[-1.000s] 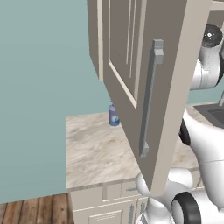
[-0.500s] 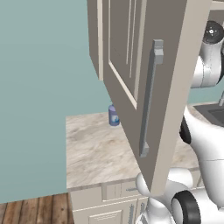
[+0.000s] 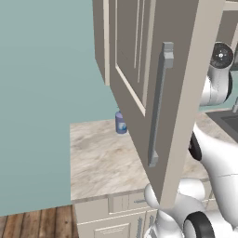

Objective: Pick the sponge and dish brush from the cabinet and place them on the counter.

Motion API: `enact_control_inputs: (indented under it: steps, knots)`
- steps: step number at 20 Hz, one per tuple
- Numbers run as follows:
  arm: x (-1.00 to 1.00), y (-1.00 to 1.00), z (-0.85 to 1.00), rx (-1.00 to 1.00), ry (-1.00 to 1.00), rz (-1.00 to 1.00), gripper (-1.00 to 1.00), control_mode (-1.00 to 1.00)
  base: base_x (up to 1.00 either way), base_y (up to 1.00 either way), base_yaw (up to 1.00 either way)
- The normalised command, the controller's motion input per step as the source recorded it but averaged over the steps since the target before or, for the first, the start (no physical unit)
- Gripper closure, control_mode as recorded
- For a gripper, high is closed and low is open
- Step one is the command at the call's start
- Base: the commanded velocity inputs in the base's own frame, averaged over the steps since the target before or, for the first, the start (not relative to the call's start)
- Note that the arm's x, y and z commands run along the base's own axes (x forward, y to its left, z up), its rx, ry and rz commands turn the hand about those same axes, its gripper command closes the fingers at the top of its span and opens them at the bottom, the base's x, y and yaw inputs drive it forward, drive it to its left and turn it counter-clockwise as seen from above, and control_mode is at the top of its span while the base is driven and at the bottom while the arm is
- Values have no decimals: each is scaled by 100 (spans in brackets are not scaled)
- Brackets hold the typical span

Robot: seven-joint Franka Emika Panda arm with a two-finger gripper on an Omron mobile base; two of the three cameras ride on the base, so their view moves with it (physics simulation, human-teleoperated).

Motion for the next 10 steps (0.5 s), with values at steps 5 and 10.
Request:
enact_control_inputs:
  steps: [5,10]
  knots:
    - [10,0,25,3,0,2,-100,-100,0,0,0]
    - [0,0,20,0,3,2,-100,-100,0,0,0]
